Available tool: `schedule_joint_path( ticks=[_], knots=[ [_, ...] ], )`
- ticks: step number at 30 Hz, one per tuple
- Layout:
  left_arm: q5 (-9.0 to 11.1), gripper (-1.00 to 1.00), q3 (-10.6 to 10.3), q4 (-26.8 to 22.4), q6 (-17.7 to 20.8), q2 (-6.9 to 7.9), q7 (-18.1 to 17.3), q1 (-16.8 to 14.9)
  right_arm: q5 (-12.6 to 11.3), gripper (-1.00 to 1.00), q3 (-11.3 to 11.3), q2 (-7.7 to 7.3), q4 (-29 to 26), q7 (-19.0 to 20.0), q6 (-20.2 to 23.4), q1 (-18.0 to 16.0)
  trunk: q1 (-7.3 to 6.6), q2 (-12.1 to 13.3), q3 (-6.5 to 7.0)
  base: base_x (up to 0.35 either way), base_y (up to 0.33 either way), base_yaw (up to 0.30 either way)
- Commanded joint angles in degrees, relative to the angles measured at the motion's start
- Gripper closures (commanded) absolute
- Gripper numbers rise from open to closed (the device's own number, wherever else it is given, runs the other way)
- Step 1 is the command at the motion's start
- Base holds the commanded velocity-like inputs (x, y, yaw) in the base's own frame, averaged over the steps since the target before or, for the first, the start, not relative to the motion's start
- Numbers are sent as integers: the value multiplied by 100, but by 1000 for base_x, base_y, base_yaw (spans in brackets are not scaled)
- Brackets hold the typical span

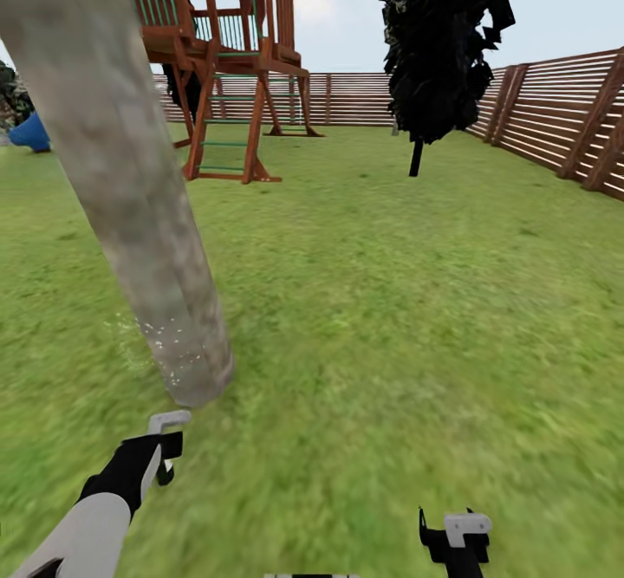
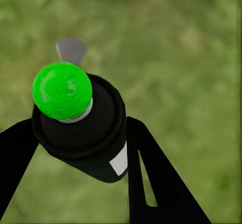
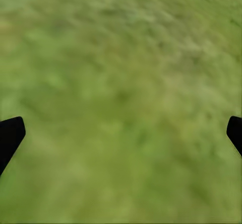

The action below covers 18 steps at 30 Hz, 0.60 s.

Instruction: In the garden, pick up the pesticide atomizer on the floor and spray pesticide onto both trees until each tree trunk is fully covered.

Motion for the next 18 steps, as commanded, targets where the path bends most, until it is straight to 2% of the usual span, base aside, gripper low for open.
schedule_joint_path(
  ticks=[1,4,9,15,18],
  knots=[
    [-3,100,0,-11,-1,0,-10,0,0,-100,0,-1,0,0,0,0,0,0,0,189,-202,277],
    [-4,100,-1,-26,-2,5,15,0,0,-100,0,-1,0,0,0,0,0,0,0,190,-204,231],
    [-4,100,-1,-25,-2,-1,26,0,0,-100,0,-4,0,0,0,0,0,0,0,163,-227,18],
    [-4,100,-1,-24,-2,-2,0,0,0,-100,0,-4,0,0,0,0,0,0,0,14,-270,1],
    [-4,100,-1,-24,-2,-2,-17,0,0,-100,0,-4,0,0,0,0,0,0,0,0,-273,179]
  ],
)
